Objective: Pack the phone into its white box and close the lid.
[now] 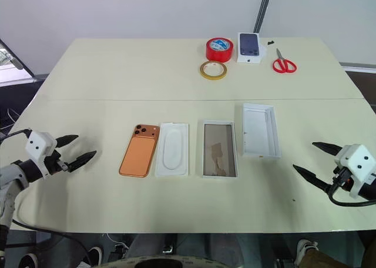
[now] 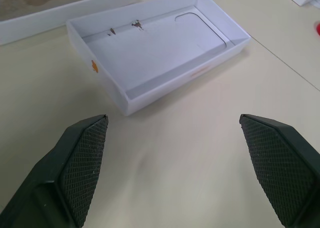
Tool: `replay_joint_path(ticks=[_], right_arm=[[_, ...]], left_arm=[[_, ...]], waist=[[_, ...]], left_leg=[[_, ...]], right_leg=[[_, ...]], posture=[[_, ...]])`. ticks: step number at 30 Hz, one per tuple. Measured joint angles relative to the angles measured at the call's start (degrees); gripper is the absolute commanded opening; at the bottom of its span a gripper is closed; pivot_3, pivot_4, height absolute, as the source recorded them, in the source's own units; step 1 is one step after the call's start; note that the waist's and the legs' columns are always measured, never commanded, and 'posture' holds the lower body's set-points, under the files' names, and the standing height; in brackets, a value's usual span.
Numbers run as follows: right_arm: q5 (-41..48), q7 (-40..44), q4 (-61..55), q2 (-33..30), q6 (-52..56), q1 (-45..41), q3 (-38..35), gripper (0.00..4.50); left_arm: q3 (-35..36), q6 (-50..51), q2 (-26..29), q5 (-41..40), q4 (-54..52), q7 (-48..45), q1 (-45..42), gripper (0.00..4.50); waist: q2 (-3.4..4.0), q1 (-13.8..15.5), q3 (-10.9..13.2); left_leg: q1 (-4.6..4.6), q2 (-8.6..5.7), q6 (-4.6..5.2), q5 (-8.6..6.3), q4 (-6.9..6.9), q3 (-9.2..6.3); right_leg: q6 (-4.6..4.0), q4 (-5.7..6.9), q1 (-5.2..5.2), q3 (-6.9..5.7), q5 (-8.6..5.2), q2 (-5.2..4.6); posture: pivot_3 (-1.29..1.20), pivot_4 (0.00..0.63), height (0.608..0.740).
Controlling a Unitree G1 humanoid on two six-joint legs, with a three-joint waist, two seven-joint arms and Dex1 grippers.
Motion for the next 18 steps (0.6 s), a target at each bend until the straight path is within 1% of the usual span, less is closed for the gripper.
replay_joint_path(ticks=[5, 10, 18], right_arm=[[-0.28, -0.19, -0.15, -0.05, 0.14, -1.53, 0.49, 4.4], [-0.3, -0.86, -1.46, -0.04, 0.81, -1.98, 1.87, 4.4], [-0.3, -1.23, -1.46, -0.04, 1.11, -2.29, 2.47, 4.4]], left_arm=[[-0.01, -2.2, -0.19, 0.26, -0.02, 0.4, -1.16, 4.5], [-0.51, -2.12, -0.19, 1.0, -0.73, 1.01, -1.12, 4.5], [-0.99, -3.86, -0.19, -0.12, -0.52, -2.48, -0.64, 4.5]], waist=[[0.0, -0.06, 0.0], [0.0, -0.01, 0.0], [0.01, -0.03, 0.0]], left_leg=[[0.01, 0.0, 0.0, 0.0, -0.02, 0.0], [0.0, 0.0, 0.0, 0.0, -0.02, 0.0], [0.0, 0.0, 0.0, 0.0, -0.02, 0.0]], right_leg=[[0.0, 0.0, -0.01, 0.0, 0.0, 0.0], [0.01, 0.0, -0.01, 0.0, 0.0, 0.0], [0.0, -0.02, -0.01, 0.0, 0.0, 0.0]], posture=[[0.0, 0.15, 0.74], [0.0, 0.15, 0.74], [0.0, 0.15, 0.74]])
